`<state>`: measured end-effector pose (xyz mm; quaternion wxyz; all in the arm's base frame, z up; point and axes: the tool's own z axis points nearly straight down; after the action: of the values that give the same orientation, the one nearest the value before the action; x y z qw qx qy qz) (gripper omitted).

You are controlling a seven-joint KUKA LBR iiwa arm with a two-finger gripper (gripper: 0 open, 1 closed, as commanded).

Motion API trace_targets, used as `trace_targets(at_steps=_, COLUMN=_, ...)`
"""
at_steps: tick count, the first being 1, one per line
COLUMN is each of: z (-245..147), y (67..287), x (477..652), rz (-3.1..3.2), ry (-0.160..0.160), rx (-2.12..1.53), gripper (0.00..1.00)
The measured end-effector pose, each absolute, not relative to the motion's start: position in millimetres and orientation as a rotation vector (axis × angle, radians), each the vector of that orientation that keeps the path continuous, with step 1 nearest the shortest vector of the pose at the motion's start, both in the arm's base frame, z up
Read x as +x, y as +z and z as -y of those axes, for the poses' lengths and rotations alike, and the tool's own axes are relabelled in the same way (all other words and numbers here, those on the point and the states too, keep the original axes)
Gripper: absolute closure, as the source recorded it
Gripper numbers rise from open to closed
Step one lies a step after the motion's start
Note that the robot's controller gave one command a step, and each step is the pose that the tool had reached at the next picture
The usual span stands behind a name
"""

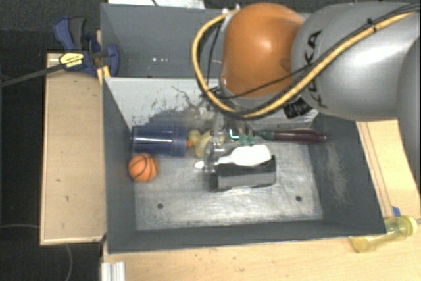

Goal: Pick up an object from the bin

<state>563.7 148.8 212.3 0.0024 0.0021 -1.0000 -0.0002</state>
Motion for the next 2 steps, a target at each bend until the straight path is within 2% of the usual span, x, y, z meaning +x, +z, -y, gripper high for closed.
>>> trace_targets(at_steps=1, z=-148.0, y=216.5, x=565.5, rz=3.145, ry=-0.003, rx=0.001, gripper=0.00)
trace_targets(at_steps=2, z=-128.2, y=200.7, x=556.0, rz=3.142, ry=-0.006, rx=0.235, gripper=0.00)
